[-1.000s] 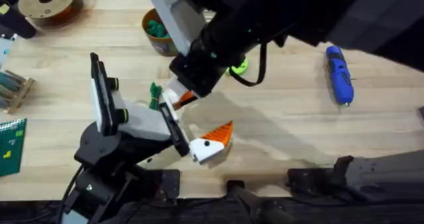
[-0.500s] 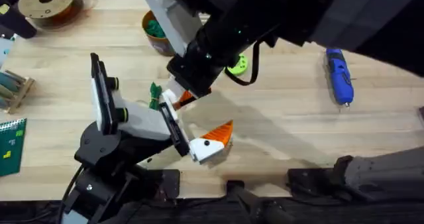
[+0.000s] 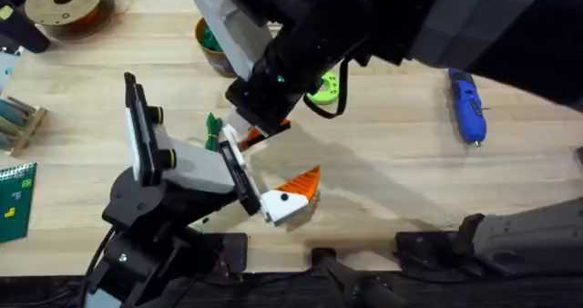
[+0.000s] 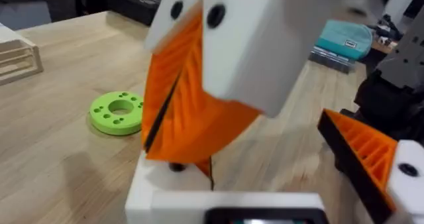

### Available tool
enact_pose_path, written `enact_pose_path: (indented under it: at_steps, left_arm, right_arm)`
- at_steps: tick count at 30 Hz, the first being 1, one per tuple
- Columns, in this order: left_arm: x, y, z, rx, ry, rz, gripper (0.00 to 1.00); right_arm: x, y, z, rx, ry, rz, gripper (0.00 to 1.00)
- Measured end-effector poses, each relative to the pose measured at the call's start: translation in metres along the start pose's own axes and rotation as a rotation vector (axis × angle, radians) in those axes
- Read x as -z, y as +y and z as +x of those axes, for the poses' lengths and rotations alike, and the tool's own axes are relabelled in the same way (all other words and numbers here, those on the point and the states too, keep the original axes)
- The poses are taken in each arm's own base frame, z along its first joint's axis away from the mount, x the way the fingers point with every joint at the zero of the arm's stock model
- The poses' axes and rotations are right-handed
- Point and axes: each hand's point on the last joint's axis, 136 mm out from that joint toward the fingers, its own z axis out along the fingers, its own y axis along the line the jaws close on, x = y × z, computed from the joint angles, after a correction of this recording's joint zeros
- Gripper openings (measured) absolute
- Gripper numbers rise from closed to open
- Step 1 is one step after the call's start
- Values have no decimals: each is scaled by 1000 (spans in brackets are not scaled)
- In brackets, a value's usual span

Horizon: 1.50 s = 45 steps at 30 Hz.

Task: Pick up the gripper from the table and insert it into the empty holder that is missing its gripper. Then pick up a screw, insert it into the mounting hole, and use the screwdriver to tighten it. Finally, clean up the table by picking up the vegetable and placing it into the bucket.

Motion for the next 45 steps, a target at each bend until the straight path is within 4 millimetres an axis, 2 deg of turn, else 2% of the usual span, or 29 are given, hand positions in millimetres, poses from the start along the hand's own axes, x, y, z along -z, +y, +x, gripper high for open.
enact_pose_path:
  at_steps: [11,12,13,14,15,16,24,29,35,38,45]
  left_arm:
    - [0,0,0,-1,1,2,987]
    - [0,0,0,-1,0,2,987]
    - [0,0,0,-1,1,2,987]
    - [0,0,0,1,1,1,987]
    - [0,0,0,1,1,1,987]
    - [0,0,0,0,0,1,987]
    - [0,0,0,-3,0,3,987]
    - [0,0,0,-3,1,3,987]
    - [0,-1,0,-3,1,3,987]
    - [0,-1,0,-3,1,3,987]
    - [0,-1,0,-3,1,3,987]
  right_arm:
    - [-2,1,2,-4,11,-7,11]
    - [-2,1,2,-7,12,-8,83]
    - [-2,1,2,-9,12,-11,215]
    - [-2,-1,2,-11,11,-3,637]
    - [-1,-6,2,-15,10,10,760]
    - [0,-9,2,-23,9,13,788]
    - [9,-25,7,-74,20,17,806]
    - [39,-39,9,-111,-26,41,808]
    - [70,-42,19,-136,-60,56,808]
    - [77,-45,33,-149,-67,62,808]
    - [89,-41,82,-204,-71,63,811]
